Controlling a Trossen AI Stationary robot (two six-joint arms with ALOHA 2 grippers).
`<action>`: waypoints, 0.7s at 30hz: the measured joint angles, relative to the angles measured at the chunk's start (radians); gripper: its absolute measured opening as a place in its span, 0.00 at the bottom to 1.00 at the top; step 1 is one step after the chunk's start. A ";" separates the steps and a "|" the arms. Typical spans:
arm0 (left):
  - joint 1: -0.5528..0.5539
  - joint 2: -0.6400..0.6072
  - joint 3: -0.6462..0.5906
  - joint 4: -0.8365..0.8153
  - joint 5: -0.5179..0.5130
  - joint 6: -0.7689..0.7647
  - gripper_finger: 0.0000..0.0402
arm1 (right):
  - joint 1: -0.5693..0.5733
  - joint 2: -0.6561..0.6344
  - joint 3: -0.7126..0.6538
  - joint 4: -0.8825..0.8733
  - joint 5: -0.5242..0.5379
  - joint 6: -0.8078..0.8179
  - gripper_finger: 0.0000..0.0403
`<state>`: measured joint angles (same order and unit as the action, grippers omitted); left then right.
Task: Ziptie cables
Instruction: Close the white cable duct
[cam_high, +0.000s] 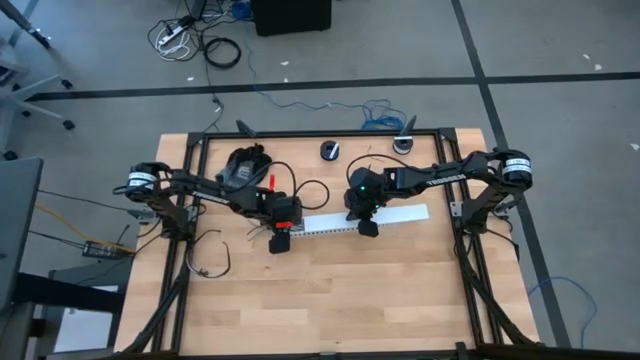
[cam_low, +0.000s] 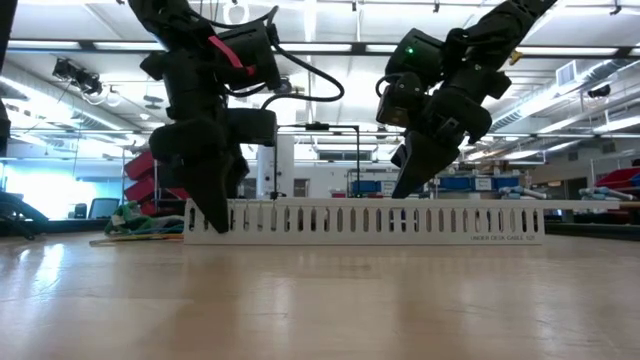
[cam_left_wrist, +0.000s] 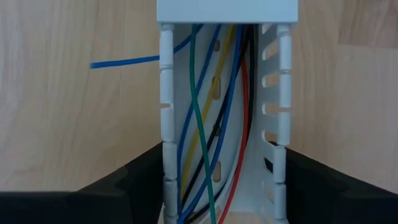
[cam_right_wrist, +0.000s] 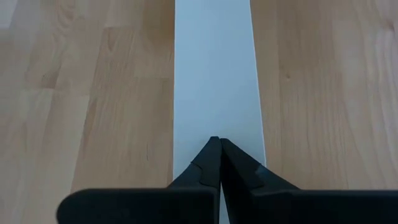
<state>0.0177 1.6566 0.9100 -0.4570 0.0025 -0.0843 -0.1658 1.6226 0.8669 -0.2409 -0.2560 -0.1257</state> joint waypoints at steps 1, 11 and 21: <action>0.000 0.000 0.000 0.001 0.000 0.000 0.61 | 0.000 0.000 0.000 0.001 0.000 0.000 0.00; 0.000 0.000 -0.001 0.016 0.001 0.001 0.62 | 0.000 0.001 0.000 0.026 -0.008 0.000 0.00; 0.000 0.035 0.000 0.082 0.004 0.002 0.63 | 0.000 0.039 0.001 0.073 -0.043 -0.008 0.00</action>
<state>0.0174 1.6917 0.9096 -0.3753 0.0063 -0.0826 -0.1659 1.6620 0.8682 -0.1683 -0.2991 -0.1333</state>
